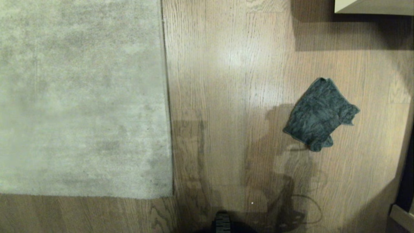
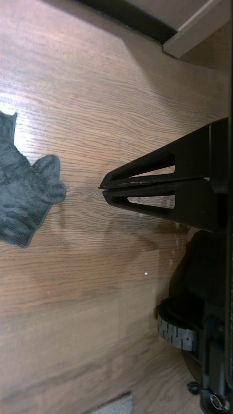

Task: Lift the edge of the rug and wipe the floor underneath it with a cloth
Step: Pick up the rag

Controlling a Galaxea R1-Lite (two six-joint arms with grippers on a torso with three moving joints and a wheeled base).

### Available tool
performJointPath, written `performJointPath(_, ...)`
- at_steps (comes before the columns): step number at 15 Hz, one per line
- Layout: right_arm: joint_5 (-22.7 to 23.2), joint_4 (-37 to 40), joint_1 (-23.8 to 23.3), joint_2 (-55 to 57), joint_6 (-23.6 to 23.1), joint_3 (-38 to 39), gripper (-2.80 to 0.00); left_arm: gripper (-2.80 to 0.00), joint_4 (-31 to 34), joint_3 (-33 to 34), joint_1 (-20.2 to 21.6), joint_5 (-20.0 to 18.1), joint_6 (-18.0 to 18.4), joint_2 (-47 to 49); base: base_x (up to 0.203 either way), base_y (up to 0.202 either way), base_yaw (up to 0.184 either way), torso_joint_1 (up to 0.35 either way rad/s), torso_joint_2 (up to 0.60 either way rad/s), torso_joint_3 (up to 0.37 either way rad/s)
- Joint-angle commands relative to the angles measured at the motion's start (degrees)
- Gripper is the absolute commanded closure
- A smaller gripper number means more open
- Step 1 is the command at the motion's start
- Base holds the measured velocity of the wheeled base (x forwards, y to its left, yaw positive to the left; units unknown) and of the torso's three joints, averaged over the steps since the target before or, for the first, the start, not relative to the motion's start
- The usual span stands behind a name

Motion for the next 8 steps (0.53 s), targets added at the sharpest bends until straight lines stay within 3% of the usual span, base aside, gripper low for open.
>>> performJointPath(1,0.06,-5.06,0.03,14.32,-0.23,-1.23,0.0,0.0,0.0,0.0,-0.07,0.05,-0.06,0.06,0.0,0.0,0.0,0.0,0.0,0.0)
performJointPath(4,2.35,-12.87,0.3,23.32,-0.4,-1.79,0.0,0.0,0.0,0.0,-0.01,0.05,-0.06,0.06,0.0,0.0,0.0,0.0,0.0,0.0)
performJointPath(6,5.43,-13.84,0.45,24.91,-0.54,-1.6,0.0,0.0,0.0,0.0,0.02,0.05,-0.06,0.06,0.0,0.0,0.0,0.0,0.0,0.0)
performJointPath(8,5.62,-13.85,0.38,26.65,-0.55,-1.2,0.0,0.0,0.0,0.0,-0.02,0.05,-0.06,0.06,0.0,0.0,0.0,0.0,0.0,0.0)
